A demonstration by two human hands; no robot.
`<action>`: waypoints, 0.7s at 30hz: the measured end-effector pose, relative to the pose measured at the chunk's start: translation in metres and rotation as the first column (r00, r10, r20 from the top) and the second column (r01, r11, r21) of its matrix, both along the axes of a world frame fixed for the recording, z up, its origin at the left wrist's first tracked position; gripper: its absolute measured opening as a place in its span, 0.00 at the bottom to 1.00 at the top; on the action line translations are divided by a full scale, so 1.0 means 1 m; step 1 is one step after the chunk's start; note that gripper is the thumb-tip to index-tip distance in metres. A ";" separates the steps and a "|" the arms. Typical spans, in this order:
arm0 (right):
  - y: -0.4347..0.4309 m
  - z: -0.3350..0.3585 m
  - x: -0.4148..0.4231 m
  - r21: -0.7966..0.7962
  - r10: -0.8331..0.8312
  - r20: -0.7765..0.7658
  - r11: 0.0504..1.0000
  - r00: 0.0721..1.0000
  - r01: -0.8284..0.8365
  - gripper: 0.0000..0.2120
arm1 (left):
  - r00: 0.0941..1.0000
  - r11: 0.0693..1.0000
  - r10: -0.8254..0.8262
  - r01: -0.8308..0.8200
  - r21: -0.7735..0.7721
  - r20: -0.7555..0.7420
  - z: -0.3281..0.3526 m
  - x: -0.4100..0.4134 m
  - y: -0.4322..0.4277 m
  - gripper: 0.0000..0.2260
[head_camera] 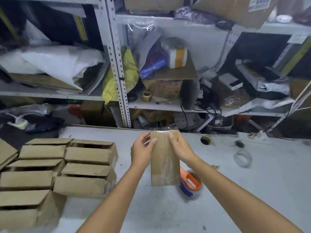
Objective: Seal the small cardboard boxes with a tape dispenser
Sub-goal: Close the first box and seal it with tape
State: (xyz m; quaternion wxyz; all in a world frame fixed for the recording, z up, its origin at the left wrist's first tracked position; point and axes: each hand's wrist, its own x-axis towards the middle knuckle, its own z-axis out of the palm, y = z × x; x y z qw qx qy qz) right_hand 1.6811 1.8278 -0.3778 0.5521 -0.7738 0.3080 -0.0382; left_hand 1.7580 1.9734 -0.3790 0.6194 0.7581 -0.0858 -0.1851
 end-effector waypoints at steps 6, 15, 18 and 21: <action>0.001 0.042 0.006 -0.027 -0.035 0.223 0.999 0.974 0.042 0.30 | 0.998 0.996 -0.053 0.056 -0.066 0.045 0.051 0.011 -0.001 0.29; 0.018 0.077 0.006 -0.104 0.079 0.311 0.993 0.947 -0.048 0.21 | 0.994 0.988 -0.112 0.111 -0.106 -0.008 0.096 0.012 -0.010 0.30; 0.018 0.082 0.008 -0.022 0.025 0.305 1.000 0.952 -0.019 0.15 | 0.991 0.986 -0.131 0.133 -0.099 0.026 0.094 0.010 -0.012 0.29; 0.021 0.082 0.013 0.020 -0.039 0.329 0.999 0.944 0.035 0.15 | 0.992 0.988 -0.120 0.124 -0.092 0.045 0.088 0.012 -0.015 0.32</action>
